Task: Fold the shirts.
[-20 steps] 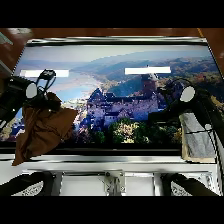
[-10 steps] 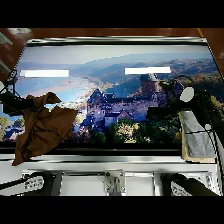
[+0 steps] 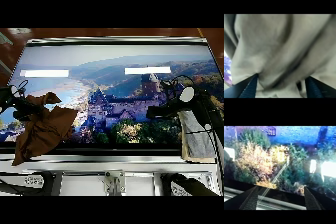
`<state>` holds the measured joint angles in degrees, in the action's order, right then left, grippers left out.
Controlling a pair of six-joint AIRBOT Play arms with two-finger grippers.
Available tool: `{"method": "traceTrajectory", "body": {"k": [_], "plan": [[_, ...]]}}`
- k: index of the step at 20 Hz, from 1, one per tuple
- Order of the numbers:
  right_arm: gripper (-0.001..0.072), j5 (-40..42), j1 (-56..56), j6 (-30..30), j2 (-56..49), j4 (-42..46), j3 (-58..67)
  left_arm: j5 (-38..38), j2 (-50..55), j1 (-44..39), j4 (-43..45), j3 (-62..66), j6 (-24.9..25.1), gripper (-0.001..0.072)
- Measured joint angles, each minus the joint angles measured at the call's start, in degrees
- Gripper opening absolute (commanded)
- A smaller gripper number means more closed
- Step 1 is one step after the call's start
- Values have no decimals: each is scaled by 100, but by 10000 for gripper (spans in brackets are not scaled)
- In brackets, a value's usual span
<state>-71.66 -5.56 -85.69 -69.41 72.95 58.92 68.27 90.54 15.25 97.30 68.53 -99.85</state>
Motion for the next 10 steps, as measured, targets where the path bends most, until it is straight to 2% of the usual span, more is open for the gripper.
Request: {"method": "traceTrajectory", "body": {"k": [1,6,10], "plan": [[685,-44,0,-9,0,-4,0,-20,103,7,68,0,-79,44],[685,-118,0,63,0,9,0,-48,9,-256,66,118,-140,42],[685,-238,0,328,2,402,28,-402,-863,-1169,-103,302,-22,43]]}}
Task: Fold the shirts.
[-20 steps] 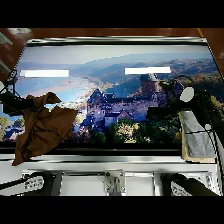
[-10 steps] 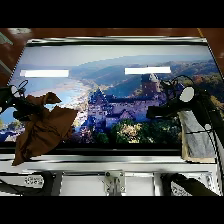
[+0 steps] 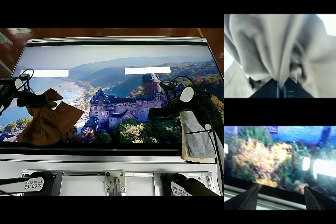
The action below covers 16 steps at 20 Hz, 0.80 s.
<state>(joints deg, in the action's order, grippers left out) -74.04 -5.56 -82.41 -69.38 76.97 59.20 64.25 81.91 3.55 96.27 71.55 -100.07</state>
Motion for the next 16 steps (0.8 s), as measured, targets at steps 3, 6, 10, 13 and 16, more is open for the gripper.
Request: {"method": "traceTrajectory", "body": {"k": [3,6,10,13,16], "plan": [[685,-614,0,166,81,752,33,-385,-660,-1130,-516,50,26,42],[685,-1119,15,256,321,1561,46,-850,-824,-2413,-1025,61,33,43],[685,-1458,17,280,785,2011,48,-1589,-339,-3952,-1635,66,33,54],[685,-1589,22,289,1005,2146,48,-2085,210,-4664,-2166,85,35,704],[685,-1530,22,205,1091,2199,48,-2116,452,-4739,-2446,243,31,703]]}}
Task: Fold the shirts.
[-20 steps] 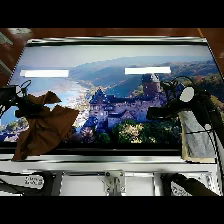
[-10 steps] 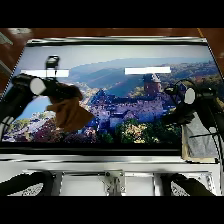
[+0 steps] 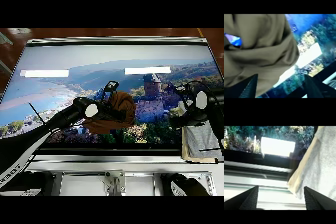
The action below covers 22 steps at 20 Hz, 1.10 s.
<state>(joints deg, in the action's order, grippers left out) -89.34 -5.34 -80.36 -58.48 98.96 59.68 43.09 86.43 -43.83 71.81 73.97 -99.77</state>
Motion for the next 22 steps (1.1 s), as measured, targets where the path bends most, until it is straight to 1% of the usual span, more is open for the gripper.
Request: {"method": "traceTrajectory", "body": {"k": [2,5,8,10,12,14,18,19,20,21,22], "plan": [[685,210,2,-111,22,-9,0,306,-66,337,-70,125,15,703],[685,756,247,-313,-17,-398,0,979,-450,1272,-131,188,291,703],[685,1161,890,-345,-337,-1462,-4,1919,-734,2391,-212,-153,581,703],[685,1270,1394,-210,-745,-2479,-4,2256,-817,2994,-509,-640,767,704],[685,1340,1668,-37,-1198,-3381,-4,2247,-837,3346,-953,-1209,940,704],[685,1349,1700,125,-1628,-3974,-4,2000,-776,3429,-1386,-1705,1099,704],[685,1443,1346,356,-2203,-4507,-4,1700,-522,3217,-1869,-2179,1456,702],[685,1541,1237,389,-2297,-4586,-2,1681,-459,3154,-1930,-2234,1528,662],[685,1602,1147,407,-2363,-4612,-4,1631,-404,3097,-1956,-2269,1587,393],[686,1670,1051,415,-2417,-4642,-2,1554,-352,3053,-1987,-2295,1628,104],[686,1755,929,431,-2474,-4666,-4,1458,-310,3003,-2026,-2315,1663,45]]}}
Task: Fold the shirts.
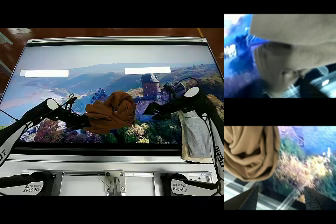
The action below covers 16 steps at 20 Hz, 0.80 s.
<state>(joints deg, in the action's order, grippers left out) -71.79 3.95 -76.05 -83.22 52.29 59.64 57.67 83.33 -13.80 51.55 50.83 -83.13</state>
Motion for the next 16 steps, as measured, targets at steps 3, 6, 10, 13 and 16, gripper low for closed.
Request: {"method": "traceTrajectory", "body": {"k": [3,6,10,13,16], "plan": [[686,247,-428,-2,-190,-52,2,-160,46,-79,-125,-24,96,44],[685,426,-852,-72,-457,-105,0,-232,-46,-105,-199,-13,199,44],[409,651,-1333,-160,-802,-369,0,-267,-321,-118,-236,-7,304,44],[73,798,-1508,-304,-946,-476,0,-299,-540,-118,-247,7,372,44],[73,758,-1526,-254,-874,-522,98,-306,-763,-118,-197,98,413,42]]}}
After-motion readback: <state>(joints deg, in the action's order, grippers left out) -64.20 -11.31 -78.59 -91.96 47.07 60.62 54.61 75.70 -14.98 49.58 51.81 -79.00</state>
